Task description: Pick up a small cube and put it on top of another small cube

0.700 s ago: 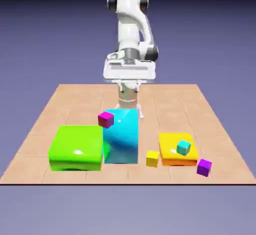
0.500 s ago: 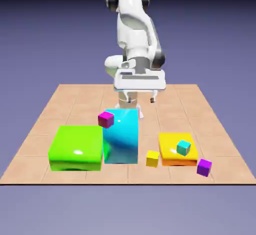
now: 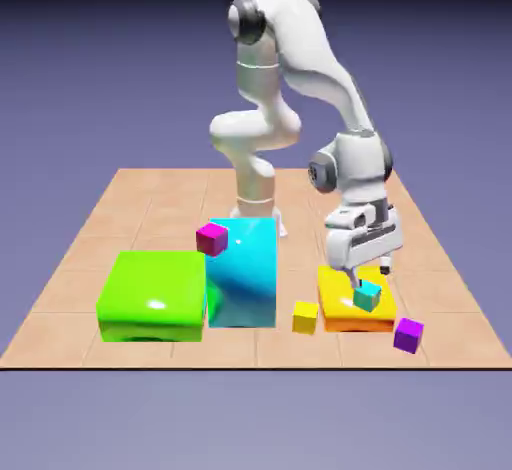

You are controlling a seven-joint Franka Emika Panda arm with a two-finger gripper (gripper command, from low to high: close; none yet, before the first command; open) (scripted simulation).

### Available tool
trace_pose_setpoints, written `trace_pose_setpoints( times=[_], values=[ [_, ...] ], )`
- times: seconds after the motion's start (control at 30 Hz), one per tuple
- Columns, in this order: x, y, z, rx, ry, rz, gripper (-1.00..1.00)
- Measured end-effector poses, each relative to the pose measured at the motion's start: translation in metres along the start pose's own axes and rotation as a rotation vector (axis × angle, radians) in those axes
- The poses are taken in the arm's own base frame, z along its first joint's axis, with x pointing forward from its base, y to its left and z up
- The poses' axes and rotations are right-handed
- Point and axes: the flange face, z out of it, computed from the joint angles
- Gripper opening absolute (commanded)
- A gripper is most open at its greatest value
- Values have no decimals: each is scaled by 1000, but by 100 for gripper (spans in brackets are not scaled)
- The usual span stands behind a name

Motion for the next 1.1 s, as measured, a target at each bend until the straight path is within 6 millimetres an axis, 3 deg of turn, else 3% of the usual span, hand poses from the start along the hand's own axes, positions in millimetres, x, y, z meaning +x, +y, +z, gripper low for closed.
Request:
trace_pose_setpoints(
  times=[0.2, 0.23, 0.37, 0.4, 0.47, 0.63, 0.77, 0.87, 0.97, 1.1],
  values=[
    [-30, -61, 75, 6, -152, -182, 0],
    [-30, -61, 75, 6, -152, -182, 0],
    [-39, -59, 130, 7, -153, -181, 0],
    [-42, -58, 144, 6, -152, -182, -100],
    [-42, -58, 144, 6, -152, -182, -100],
    [-30, -61, 75, 6, -153, -182, -100],
    [9, 11, 23, -41, -141, -130, -100],
    [26, 66, -18, -67, -137, -88, -100],
    [35, 129, -61, -87, -136, -27, -100],
    [29, 194, -116, -96, -136, 29, -100]
  ],
)
